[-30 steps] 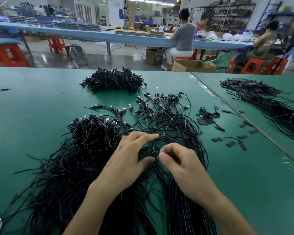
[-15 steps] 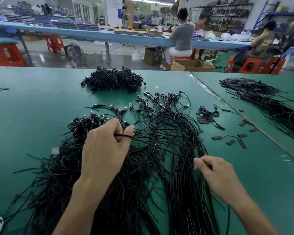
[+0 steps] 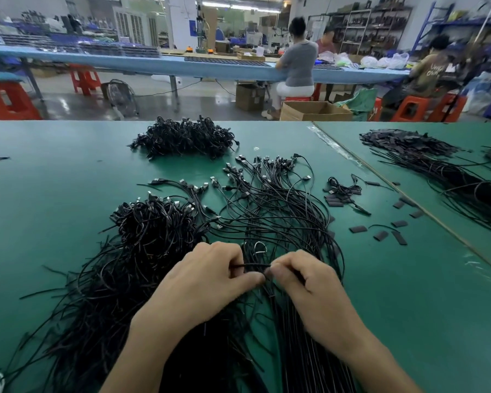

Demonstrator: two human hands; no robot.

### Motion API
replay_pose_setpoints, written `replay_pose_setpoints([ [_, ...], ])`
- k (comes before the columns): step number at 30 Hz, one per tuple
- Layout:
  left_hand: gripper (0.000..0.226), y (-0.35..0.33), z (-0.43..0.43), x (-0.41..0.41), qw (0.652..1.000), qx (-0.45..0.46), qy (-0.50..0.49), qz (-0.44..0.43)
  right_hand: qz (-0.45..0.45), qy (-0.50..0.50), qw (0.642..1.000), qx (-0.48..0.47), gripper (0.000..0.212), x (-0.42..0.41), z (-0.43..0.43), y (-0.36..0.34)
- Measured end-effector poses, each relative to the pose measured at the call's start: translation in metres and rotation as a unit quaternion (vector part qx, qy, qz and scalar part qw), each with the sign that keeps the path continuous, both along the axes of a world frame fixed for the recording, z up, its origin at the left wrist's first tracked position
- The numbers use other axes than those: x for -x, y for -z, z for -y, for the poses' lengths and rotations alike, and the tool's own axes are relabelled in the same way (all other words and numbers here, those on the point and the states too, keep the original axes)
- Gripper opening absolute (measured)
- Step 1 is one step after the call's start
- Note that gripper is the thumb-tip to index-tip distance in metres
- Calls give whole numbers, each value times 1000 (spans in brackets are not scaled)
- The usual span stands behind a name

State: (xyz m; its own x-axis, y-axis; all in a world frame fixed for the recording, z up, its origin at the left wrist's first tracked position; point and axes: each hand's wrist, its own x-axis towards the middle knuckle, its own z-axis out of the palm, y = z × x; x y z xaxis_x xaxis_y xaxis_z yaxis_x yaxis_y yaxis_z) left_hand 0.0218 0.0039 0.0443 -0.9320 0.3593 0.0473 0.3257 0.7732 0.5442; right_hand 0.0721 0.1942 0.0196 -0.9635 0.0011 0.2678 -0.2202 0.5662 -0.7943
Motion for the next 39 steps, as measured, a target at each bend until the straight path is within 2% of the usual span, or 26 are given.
replay_pose_setpoints([
  [4,59,-2,6,3,999,-2,-21,28,-21,103,993,61,20,8,-13,5],
  [6,59,-3,4,2,994,-48,37,88,-19,117,988,97,20,12,-15,7],
  [8,58,-5,-2,0,975,-117,118,149,-12,104,989,109,20,16,-12,7],
  [11,58,-10,-6,-4,916,-262,203,227,5,45,990,133,21,17,-1,4],
  [13,52,-13,-6,-6,849,-385,216,290,29,-16,990,140,28,16,7,4],
  [16,46,-13,-9,-5,768,-533,176,310,66,-73,989,106,22,12,16,7],
  [18,43,-10,-10,-1,744,-594,126,279,75,-80,992,65,19,8,19,8],
  [20,43,-5,-12,4,765,-598,72,227,72,-88,993,28,19,4,21,7],
  [23,35,4,-14,11,850,-518,-1,95,55,-121,989,-61,20,2,28,0],
  [25,30,7,-15,12,899,-437,-9,28,32,-137,986,-91,21,2,33,-7],
  [27,28,9,-16,11,936,-353,-3,-2,3,-125,989,-79,21,4,32,-15],
  [29,33,9,-15,10,956,-293,0,33,-37,-79,995,-57,17,8,25,-22],
  [31,48,4,-15,7,954,-277,14,119,-59,-34,998,-8,9,12,16,-29],
  [33,58,-1,-15,3,941,-282,42,184,-57,-35,997,48,11,16,11,-33],
  [37,68,-11,-8,-3,881,-361,116,283,-59,-44,987,144,15,23,13,-31],
  [39,62,-13,-5,-5,848,-405,143,311,-28,-28,976,215,20,24,18,-26],
])
